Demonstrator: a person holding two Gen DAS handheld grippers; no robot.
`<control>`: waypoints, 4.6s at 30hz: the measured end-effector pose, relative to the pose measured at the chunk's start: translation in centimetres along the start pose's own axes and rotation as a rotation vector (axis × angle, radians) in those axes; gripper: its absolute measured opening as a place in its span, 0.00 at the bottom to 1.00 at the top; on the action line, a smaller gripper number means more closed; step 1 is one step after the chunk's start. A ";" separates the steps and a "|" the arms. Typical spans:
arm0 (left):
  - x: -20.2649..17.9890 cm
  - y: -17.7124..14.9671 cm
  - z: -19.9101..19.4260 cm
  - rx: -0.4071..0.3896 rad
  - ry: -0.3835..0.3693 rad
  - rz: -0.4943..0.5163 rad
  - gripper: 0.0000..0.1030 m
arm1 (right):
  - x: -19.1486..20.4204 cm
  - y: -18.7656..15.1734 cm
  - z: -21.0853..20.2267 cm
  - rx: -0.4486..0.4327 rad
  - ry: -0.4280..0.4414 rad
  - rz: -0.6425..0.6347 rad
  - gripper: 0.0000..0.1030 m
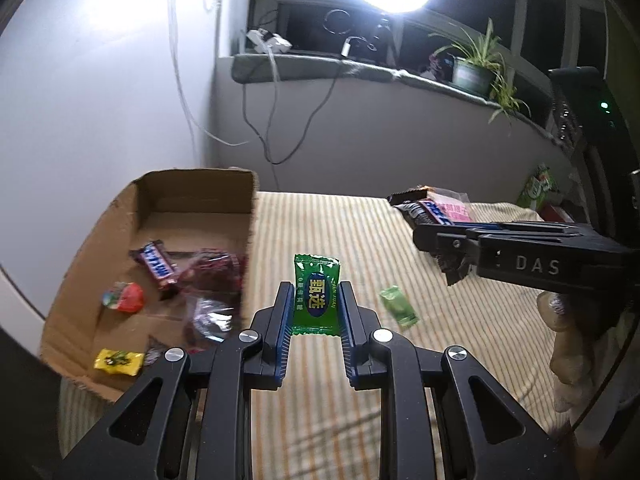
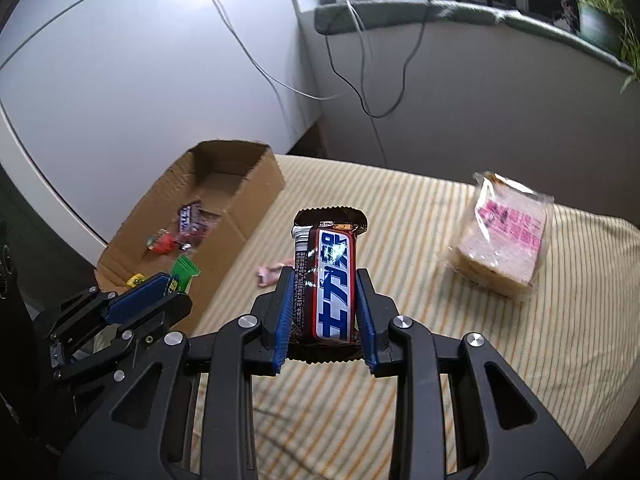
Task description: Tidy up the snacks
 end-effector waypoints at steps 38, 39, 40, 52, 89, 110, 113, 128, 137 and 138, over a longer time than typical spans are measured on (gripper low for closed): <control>10.7 -0.5 -0.9 -0.009 0.098 -0.142 0.20 | 13.4 6.2 7.3 0.077 0.078 -0.211 0.29; 10.8 -0.5 -0.9 -0.007 0.099 -0.143 0.20 | 13.5 6.3 7.5 0.079 0.078 -0.212 0.29; 10.8 -0.5 -0.8 -0.006 0.100 -0.145 0.20 | 13.6 6.3 7.7 0.084 0.077 -0.211 0.29; 11.1 -0.4 -0.5 0.002 0.105 -0.147 0.20 | 14.0 6.6 8.9 0.110 0.078 -0.219 0.29; 7.5 -0.1 -2.4 -0.040 0.109 -0.113 0.57 | 6.6 4.8 0.8 -0.069 -0.014 -0.167 0.82; -2.0 0.7 2.5 0.050 0.004 0.018 0.53 | -6.1 -1.9 0.1 0.007 -0.061 -0.052 0.80; -2.8 1.2 3.8 0.078 0.000 0.032 0.45 | -5.8 -2.5 1.3 0.037 -0.042 -0.070 0.70; -2.7 3.5 10.0 0.212 -0.024 -0.004 0.38 | -4.6 -3.9 5.6 0.119 0.001 -0.136 0.46; -2.1 4.2 12.2 0.246 0.019 -0.006 0.38 | -5.5 -4.0 5.9 0.121 0.023 -0.118 0.42; -2.0 4.3 12.4 0.251 0.016 -0.006 0.38 | -5.4 -4.0 5.9 0.122 0.024 -0.121 0.42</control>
Point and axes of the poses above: each gripper's, at about its wrist camera, not at the fingertips, and z roughly the way its jaws point, x to its left, y to its top, the point moved 5 cm from there along z, roughly the way its jaws point, and after that the axes turned 15 degrees about x, right-handed, at the moved point
